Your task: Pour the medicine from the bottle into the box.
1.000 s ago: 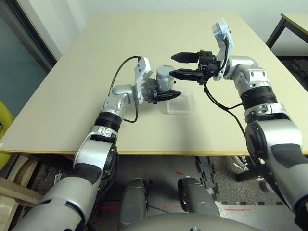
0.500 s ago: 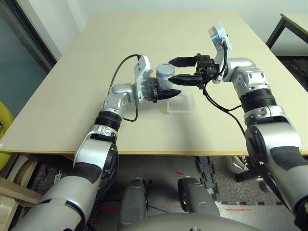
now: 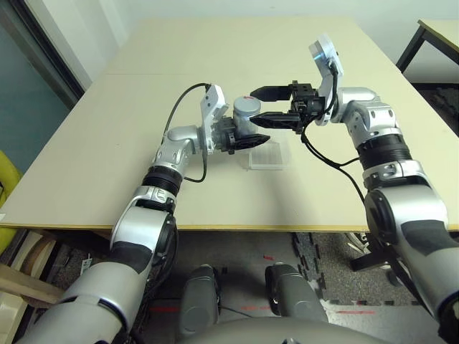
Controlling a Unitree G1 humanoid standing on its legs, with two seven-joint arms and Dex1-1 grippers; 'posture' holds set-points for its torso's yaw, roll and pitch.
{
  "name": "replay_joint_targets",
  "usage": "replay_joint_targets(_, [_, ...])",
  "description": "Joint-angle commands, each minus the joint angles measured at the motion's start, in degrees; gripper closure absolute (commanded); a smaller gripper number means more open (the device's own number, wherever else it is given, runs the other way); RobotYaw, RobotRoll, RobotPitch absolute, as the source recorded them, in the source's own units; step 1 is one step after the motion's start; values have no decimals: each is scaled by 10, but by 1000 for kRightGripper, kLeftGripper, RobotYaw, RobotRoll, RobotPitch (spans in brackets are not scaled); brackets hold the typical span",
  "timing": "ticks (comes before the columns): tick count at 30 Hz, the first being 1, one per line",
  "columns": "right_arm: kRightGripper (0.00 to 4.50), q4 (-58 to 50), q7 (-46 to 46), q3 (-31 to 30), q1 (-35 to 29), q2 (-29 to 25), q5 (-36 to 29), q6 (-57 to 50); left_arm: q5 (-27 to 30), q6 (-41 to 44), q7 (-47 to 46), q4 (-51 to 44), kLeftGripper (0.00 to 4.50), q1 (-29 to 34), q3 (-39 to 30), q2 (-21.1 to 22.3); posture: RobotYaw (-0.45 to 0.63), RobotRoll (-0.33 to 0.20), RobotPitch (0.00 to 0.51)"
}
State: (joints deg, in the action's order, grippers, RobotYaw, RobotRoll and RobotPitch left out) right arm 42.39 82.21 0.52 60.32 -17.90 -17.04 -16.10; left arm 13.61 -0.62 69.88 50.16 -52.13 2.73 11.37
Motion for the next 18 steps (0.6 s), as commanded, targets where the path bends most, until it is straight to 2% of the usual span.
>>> replay_joint_targets(1, [0,11,-17,-5,7,7,6,19,-7,-3,3,-1,1804,-7,3,-4,-219,0,47])
replay_joint_targets(18, [0,66,-50,-9,31,40,24,62,-9,-2,2,-2,1804,-9,5,-9,-211,0,49])
